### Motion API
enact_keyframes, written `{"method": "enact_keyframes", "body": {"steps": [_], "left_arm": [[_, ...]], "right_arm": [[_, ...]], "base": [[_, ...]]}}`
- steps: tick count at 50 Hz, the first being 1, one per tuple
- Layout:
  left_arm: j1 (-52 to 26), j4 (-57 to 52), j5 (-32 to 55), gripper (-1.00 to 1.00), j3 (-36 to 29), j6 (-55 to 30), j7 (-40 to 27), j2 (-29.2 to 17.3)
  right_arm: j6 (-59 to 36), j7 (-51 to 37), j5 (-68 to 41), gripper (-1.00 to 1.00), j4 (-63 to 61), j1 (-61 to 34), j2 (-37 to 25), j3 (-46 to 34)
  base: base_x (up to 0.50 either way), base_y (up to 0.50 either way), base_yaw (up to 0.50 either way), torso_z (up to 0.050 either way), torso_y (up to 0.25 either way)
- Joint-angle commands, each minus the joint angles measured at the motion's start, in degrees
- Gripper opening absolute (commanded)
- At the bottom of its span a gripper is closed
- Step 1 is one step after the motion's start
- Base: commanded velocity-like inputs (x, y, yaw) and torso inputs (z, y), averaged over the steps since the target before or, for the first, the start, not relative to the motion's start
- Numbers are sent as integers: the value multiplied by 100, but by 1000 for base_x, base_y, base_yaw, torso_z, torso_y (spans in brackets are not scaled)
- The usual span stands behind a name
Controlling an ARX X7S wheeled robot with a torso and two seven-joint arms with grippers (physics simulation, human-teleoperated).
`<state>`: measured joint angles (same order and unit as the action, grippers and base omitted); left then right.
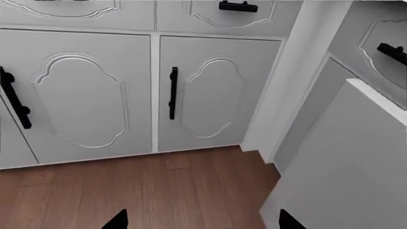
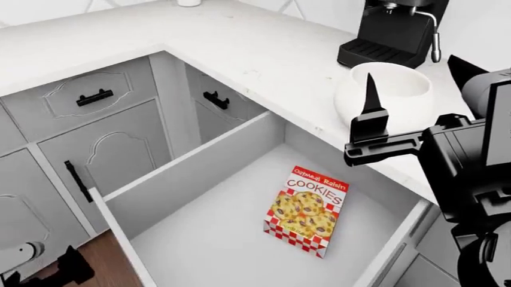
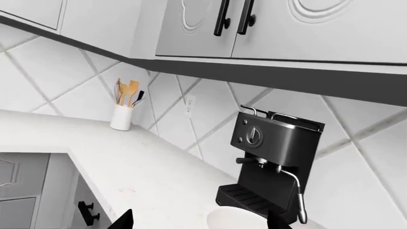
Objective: Place the bar in the bowl and close the drawer.
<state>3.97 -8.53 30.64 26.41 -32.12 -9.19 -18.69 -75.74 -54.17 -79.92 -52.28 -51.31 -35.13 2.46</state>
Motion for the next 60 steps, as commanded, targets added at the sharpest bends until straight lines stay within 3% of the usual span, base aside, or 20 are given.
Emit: {"method": "enact_keyframes", "body": {"steps": [1, 26, 60], "left_arm": [[-278, 820, -451, 100, -609, 429, 206, 243], [-964, 1021, -879, 100, -1971, 344, 425, 608], [-2101, 851, -1103, 100, -3260, -151, 436, 1008]], "right_arm": [[50, -17, 8, 100, -3, -3, -39, -74], [197, -65, -48, 100, 4, -28, -103, -163], [403, -79, -101, 100, -13, -15, -263, -180]], "base": [[0, 0, 0, 0, 0], [0, 0, 0, 0, 0], [0, 0, 0, 0, 0]]}}
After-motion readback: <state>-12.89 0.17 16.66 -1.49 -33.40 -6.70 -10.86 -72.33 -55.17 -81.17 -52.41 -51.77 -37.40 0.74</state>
